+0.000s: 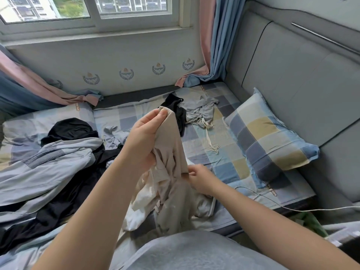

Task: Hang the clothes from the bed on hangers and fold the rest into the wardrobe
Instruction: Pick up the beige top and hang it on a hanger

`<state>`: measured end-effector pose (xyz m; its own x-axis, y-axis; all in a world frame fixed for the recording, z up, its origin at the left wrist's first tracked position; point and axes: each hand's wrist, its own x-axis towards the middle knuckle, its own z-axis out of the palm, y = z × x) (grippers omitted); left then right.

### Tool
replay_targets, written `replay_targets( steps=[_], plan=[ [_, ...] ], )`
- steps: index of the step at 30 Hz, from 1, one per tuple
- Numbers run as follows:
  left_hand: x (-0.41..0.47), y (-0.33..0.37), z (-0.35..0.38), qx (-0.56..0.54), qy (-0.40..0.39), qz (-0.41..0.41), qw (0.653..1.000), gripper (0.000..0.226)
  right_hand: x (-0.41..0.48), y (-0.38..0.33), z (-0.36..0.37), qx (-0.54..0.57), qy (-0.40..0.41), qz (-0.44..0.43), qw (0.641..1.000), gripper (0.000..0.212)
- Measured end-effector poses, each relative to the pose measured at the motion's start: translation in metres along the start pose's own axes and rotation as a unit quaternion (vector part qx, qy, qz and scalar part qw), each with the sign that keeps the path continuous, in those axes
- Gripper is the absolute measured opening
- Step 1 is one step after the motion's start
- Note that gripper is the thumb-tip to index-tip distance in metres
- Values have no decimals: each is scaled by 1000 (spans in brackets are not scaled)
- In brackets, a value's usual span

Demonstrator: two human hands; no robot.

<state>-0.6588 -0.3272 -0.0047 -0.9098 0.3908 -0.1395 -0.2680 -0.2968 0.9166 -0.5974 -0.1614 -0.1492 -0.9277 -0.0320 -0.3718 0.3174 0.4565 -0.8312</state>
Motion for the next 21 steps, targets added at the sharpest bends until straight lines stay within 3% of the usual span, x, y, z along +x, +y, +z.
replay_targets(
  steps=[3,6,10,13,15,17,19,21],
  plan=[
    [4,-3,-13,24,65,9,998,28,2,22,-15,-44,58,11,997,22],
    [8,-13,-27,92,140,-2,986,16,4,27,-35,-31,101,39,994,35],
    [11,-30,-36,272,196,-40,941,51,2,0,-60,43,127,17,991,30],
    [10,-39,-29,411,185,-49,891,88,-5,-37,-73,135,145,-16,980,32],
    [6,-46,-18,476,178,-29,861,101,-12,-60,-80,182,162,-42,969,34],
    [0,-52,-6,484,167,45,858,95,-19,-79,-86,226,168,-60,958,32],
    [-4,-58,2,447,106,100,883,68,-25,-95,-89,267,169,-74,946,28],
    [-7,-64,11,441,17,67,895,44,-29,-107,-90,296,168,-91,936,26]
  ],
)
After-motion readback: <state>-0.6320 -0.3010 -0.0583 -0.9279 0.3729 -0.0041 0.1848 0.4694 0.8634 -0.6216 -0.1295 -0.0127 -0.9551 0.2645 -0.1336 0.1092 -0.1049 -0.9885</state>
